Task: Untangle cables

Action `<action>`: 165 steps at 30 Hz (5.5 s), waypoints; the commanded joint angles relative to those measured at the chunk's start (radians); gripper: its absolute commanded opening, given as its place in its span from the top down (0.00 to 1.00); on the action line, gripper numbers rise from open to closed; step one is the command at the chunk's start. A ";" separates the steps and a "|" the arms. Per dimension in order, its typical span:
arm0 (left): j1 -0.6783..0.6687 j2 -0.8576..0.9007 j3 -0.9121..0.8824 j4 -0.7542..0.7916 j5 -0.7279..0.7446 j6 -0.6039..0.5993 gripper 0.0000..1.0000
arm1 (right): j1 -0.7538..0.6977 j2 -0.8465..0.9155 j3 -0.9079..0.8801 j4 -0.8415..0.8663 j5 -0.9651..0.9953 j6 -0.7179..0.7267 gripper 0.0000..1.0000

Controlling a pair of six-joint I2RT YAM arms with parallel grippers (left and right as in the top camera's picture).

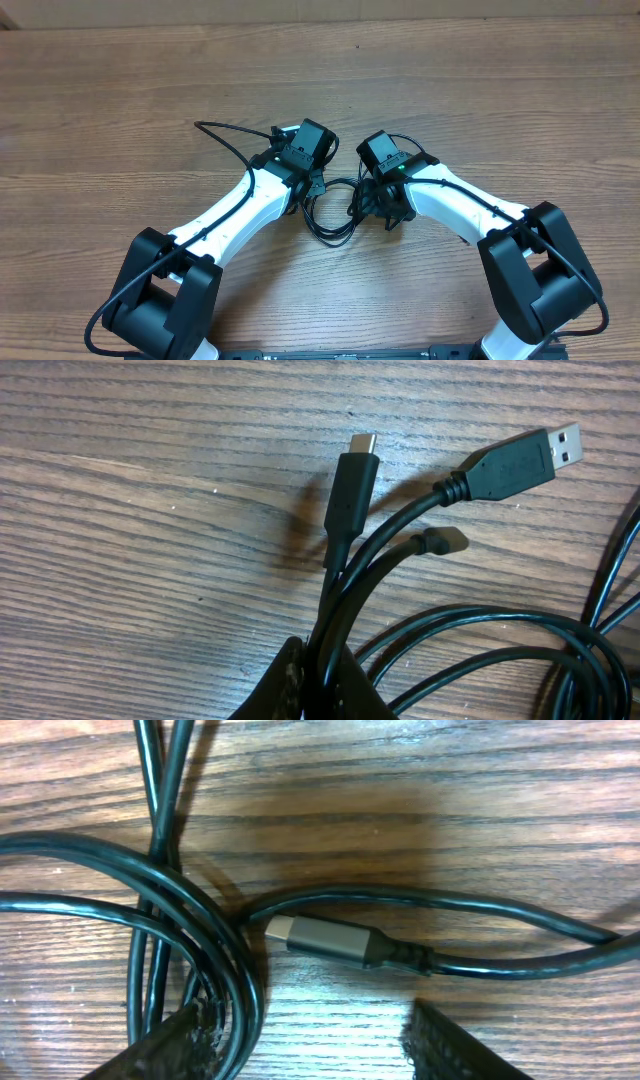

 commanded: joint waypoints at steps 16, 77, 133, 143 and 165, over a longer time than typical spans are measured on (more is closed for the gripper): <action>-0.005 0.002 0.003 0.003 0.000 0.011 0.91 | 0.079 0.031 -0.048 0.032 0.048 0.002 0.72; 0.012 0.011 0.116 0.029 0.550 0.631 0.00 | -0.094 -0.222 0.114 -0.260 0.108 -0.019 0.96; 0.314 0.011 0.193 -0.086 0.415 0.343 0.01 | -0.134 -0.037 -0.041 0.179 -0.143 -0.684 0.49; 0.315 0.011 0.193 -0.086 0.414 0.344 0.00 | -0.134 -0.008 -0.041 0.178 -0.143 -0.687 0.50; 0.315 0.011 0.193 -0.087 0.384 0.344 0.01 | -0.121 0.056 -0.041 0.199 -0.040 -0.686 0.65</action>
